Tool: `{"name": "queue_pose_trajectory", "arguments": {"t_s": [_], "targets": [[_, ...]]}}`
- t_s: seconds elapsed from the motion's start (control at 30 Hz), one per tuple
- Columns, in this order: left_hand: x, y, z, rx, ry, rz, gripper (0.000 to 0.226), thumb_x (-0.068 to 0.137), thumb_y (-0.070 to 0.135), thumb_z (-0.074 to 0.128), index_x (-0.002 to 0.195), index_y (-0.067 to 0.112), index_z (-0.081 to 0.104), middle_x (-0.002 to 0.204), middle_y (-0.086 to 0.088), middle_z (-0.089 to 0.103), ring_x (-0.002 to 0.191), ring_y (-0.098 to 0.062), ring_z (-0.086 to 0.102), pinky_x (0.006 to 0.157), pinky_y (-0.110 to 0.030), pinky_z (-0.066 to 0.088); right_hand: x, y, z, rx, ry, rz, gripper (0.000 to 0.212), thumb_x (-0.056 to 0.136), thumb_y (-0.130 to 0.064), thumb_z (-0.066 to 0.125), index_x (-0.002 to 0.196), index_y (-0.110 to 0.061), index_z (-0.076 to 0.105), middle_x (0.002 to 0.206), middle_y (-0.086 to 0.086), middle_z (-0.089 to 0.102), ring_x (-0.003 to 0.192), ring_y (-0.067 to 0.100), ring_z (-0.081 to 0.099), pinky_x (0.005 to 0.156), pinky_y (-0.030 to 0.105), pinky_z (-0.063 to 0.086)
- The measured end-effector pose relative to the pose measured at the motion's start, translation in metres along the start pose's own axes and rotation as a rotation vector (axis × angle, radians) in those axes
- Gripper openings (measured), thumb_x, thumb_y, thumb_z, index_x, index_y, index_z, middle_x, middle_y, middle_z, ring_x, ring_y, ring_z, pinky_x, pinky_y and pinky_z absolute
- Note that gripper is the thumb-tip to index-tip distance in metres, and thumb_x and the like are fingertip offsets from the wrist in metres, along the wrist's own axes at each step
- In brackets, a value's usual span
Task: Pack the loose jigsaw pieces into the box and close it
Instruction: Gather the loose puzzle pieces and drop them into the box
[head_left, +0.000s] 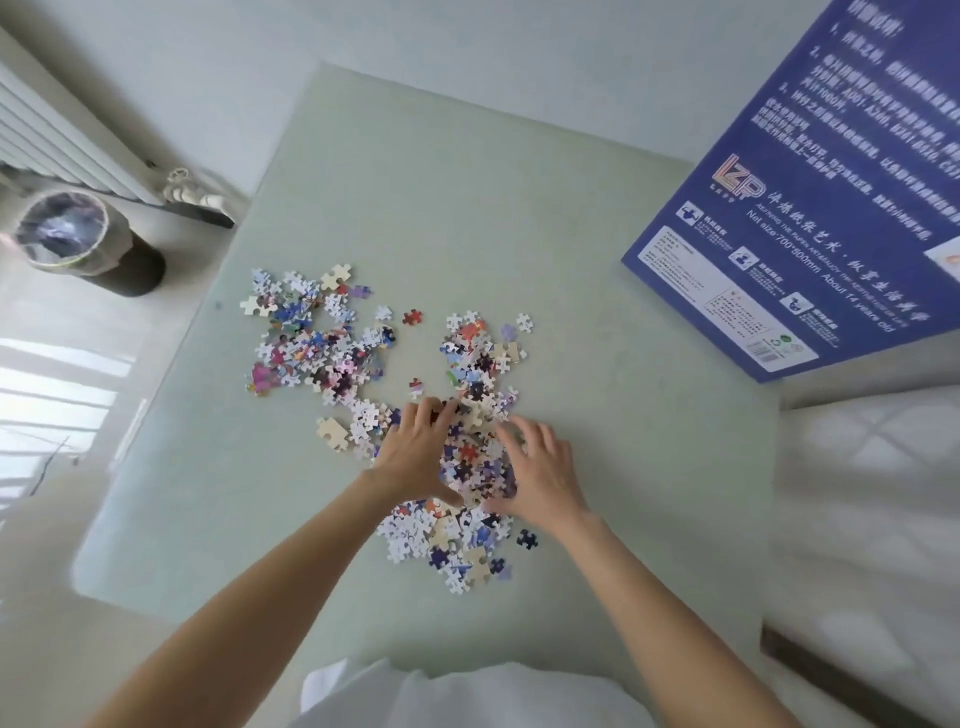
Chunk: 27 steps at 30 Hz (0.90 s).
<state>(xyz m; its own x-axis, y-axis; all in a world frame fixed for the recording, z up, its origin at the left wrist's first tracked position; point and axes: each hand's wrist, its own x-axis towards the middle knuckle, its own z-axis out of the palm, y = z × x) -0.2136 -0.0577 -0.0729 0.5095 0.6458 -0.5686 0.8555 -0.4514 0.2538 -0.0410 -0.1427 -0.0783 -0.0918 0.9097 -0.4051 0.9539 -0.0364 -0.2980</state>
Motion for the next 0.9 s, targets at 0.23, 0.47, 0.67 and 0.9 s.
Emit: {"name": "queue_pose_trajectory", "arguments": {"t_s": [0.23,0.47,0.67,0.9], "targets": [[-0.016,0.007,0.005,-0.120,0.054,0.024,0.111,0.060,0.044,0.081,0.145,0.019,0.014,0.137,-0.004,0.031,0.119,-0.020,0.033,0.101,-0.029,0.037,0.005,-0.029,0.004,0.176,0.004,0.153,0.108,0.065,-0.050,0.078,0.145,-0.017,0.015,0.135,0.008,0.035,0.115,0.021,0.041,0.089,0.032,0.047],[-0.022,-0.001,0.009,-0.260,0.095,0.029,0.086,0.070,0.035,0.078,0.139,0.017,0.030,0.129,-0.005,0.041,0.116,-0.022,0.039,0.099,-0.033,0.039,0.008,-0.037,0.003,0.179,0.047,0.221,0.073,0.069,-0.044,0.077,0.123,-0.014,0.039,0.120,0.010,0.044,0.107,0.022,0.042,0.082,0.032,0.048],[-0.022,0.004,0.009,-0.315,0.077,-0.013,0.070,0.076,0.025,0.072,0.133,0.014,0.035,0.115,-0.007,0.052,0.096,-0.021,0.052,0.080,-0.027,0.044,0.006,-0.043,0.002,0.229,0.085,0.214,0.053,0.076,-0.028,0.075,0.116,-0.010,0.046,0.126,0.007,0.046,0.113,0.024,0.048,0.089,0.034,0.048],[-0.018,0.008,0.006,-0.387,0.125,0.017,0.051,0.083,0.019,0.064,0.130,0.016,0.045,0.114,-0.006,0.058,0.098,-0.023,0.058,0.082,-0.027,0.045,0.003,-0.039,-0.007,0.367,0.130,0.141,0.048,0.079,-0.012,0.072,0.123,-0.016,0.053,0.123,0.003,0.059,0.111,0.021,0.056,0.097,0.030,0.045]]}}
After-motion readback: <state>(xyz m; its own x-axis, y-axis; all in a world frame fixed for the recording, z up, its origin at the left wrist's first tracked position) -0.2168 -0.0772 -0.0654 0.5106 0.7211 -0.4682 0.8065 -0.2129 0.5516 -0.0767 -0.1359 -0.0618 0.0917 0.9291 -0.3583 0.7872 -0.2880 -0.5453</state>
